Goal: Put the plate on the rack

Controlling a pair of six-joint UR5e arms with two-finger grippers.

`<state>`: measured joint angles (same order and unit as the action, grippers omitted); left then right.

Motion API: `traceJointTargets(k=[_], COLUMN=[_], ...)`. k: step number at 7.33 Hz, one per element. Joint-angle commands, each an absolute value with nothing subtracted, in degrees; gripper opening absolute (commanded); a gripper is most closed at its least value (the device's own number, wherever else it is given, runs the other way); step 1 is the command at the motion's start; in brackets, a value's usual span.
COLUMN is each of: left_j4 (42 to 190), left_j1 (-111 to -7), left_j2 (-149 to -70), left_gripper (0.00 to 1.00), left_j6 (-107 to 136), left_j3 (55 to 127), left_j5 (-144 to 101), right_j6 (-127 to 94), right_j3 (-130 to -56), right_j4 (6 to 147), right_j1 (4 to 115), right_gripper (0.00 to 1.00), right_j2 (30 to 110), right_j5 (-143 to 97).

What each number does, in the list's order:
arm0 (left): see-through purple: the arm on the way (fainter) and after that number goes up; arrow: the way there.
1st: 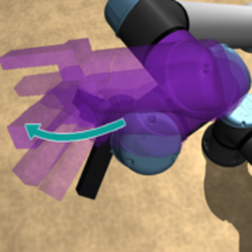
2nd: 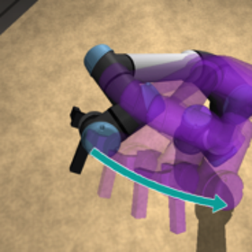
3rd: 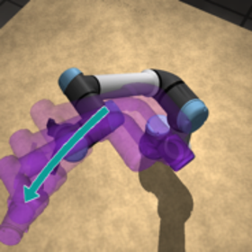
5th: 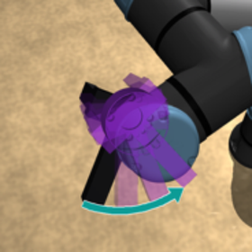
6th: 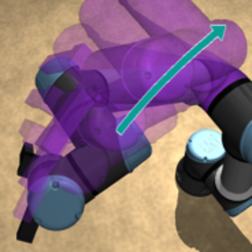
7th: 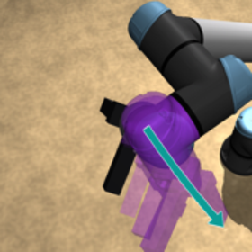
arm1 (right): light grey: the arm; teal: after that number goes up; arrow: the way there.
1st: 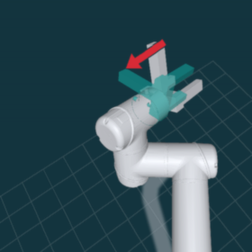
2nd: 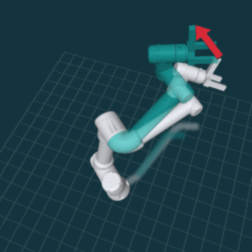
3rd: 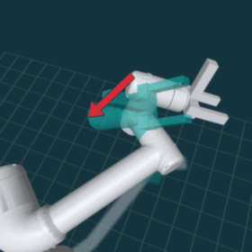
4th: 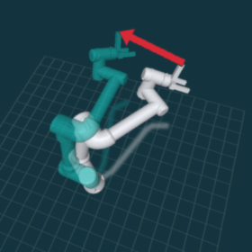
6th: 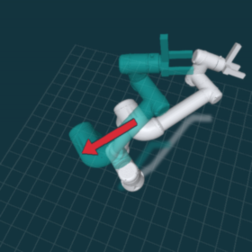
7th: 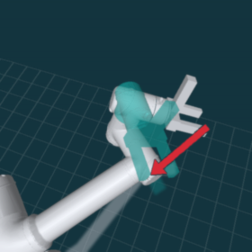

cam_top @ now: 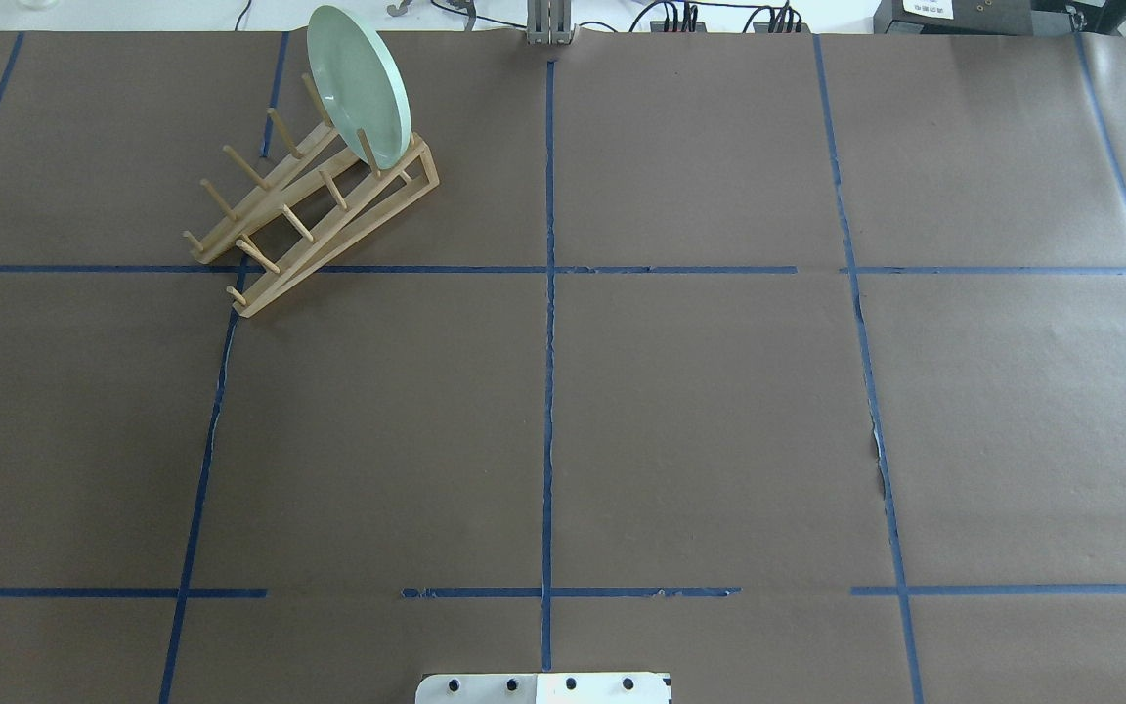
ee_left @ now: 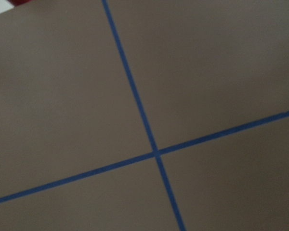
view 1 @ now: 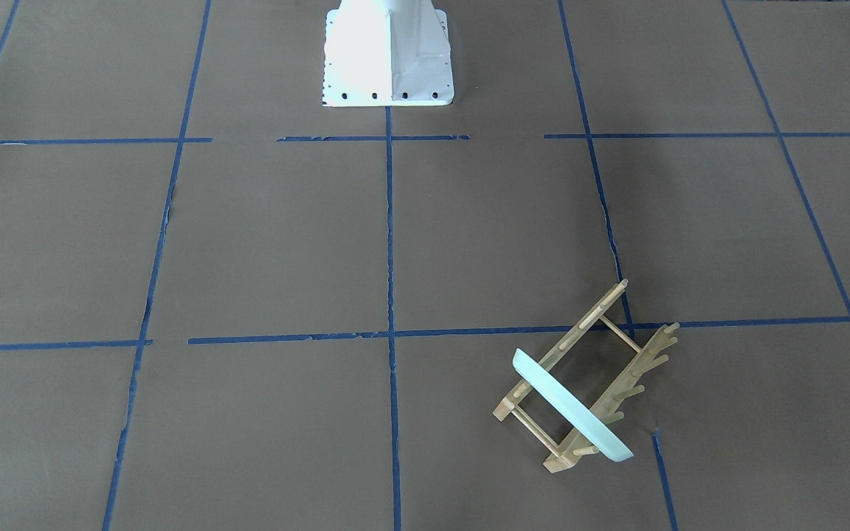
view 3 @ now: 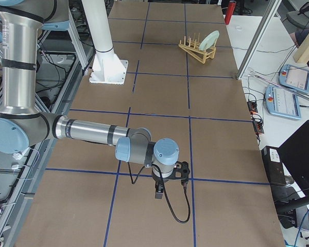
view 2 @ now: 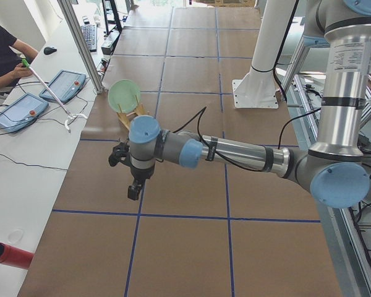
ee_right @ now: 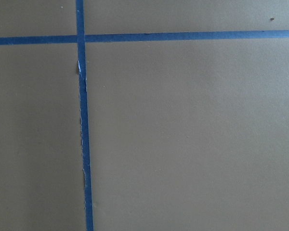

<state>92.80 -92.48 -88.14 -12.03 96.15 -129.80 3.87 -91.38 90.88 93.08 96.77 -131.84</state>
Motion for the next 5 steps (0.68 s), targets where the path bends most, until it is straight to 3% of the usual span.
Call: traceJointTargets(k=[1,5], left_j4=[77.59,77.52], left_j1=[-95.53,-95.28], left_j2=[-86.22,-85.51], left_gripper=[1.0,1.0], left_j6=[-14.85,-14.32], left_j3=[97.54,98.43], left_j5=[-131.57,-140.53], right_j6=[3.87,3.87], right_j3=[-91.41,-91.32], right_j4=[90.88,90.88], right_j1=[93.08,93.08], right_gripper=[1.0,1.0], right_j2=[96.77,96.77], right_j5=[-131.84,-131.84])
